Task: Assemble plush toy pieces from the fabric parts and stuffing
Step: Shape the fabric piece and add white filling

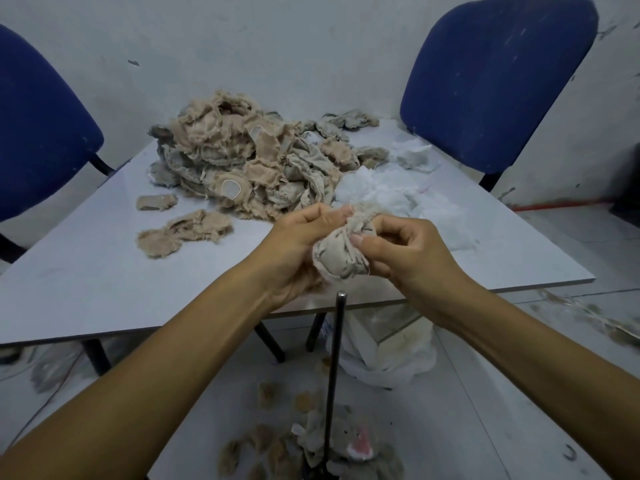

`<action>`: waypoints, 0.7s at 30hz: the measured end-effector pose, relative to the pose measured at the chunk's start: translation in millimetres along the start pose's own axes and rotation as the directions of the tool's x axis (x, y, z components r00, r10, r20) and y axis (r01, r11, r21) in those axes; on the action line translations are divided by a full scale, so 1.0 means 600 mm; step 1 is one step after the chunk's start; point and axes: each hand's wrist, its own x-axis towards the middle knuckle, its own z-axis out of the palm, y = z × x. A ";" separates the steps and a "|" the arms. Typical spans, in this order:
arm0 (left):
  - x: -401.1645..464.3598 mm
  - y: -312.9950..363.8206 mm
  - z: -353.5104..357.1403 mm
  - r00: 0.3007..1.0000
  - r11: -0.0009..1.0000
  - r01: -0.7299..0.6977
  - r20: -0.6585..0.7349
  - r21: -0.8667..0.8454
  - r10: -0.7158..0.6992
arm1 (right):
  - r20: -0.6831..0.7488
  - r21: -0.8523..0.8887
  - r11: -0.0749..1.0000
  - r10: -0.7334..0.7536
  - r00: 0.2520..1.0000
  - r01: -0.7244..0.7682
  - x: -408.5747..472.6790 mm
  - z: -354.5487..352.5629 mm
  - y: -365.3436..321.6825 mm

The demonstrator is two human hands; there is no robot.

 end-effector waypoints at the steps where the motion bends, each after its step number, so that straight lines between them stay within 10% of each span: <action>1: 0.000 -0.003 0.000 1.000 0.999 -0.010 -0.001 0.044 0.010 | -0.039 -0.039 0.999 -0.014 0.999 0.013 0.000 -0.001 0.003; 8: -0.016 -0.015 0.020 0.969 0.801 -0.242 0.099 0.548 0.225 | -0.319 -0.234 0.972 -0.063 0.946 -0.014 0.008 -0.004 0.016; 14: -0.017 -0.006 0.015 0.985 0.704 -0.141 0.028 0.696 0.170 | -0.427 -0.212 0.958 0.086 0.900 -0.192 0.020 0.012 0.026; 18: 0.001 0.015 -0.014 0.981 0.896 -0.065 -0.135 0.439 0.137 | -0.050 0.237 0.935 0.283 0.958 -0.264 0.016 0.022 0.000; 21: 0.001 0.013 -0.026 0.974 0.966 -0.021 -0.211 0.259 0.078 | 0.146 0.069 0.985 0.147 0.978 -0.158 0.001 0.010 -0.005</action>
